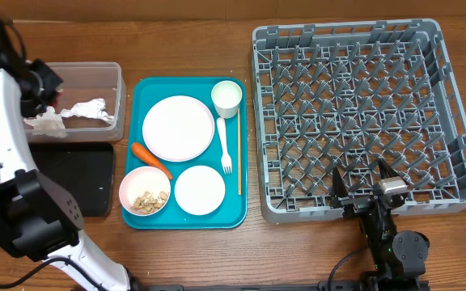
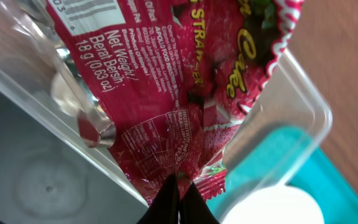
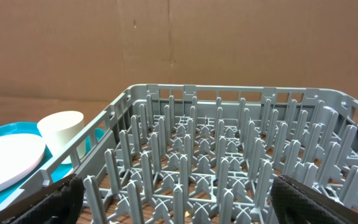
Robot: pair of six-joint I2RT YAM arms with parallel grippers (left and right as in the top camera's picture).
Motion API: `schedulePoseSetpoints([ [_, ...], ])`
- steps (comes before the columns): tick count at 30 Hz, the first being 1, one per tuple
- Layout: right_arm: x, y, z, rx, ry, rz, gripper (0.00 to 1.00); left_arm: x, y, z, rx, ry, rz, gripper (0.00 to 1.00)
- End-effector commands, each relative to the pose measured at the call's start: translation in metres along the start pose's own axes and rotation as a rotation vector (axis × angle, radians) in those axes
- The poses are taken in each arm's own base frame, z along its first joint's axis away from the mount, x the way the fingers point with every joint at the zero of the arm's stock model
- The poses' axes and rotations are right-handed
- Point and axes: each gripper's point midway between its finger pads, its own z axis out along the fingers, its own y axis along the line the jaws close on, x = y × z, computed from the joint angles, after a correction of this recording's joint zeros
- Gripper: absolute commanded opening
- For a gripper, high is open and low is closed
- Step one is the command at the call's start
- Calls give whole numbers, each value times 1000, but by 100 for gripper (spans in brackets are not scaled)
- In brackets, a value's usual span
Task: Sort waste into correct bins and load items into the dishwasher rack
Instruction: 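Carry the red wrapper to the clear bin and release it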
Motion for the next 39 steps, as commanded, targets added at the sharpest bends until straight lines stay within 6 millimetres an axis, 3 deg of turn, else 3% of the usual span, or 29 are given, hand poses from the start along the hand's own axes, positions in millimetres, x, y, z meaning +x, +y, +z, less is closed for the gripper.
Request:
schedulePoseSetpoints([
  [1,3,0,0,-2,0,4,100,-17,12,-4,22,-47,-92,4],
  [19,3,0,0,-2,0,4,100,-21,32,66,63,-114,-280,4],
  [39,3,0,0,-2,0,4,100,-17,36,99,110,-173,-333,6],
])
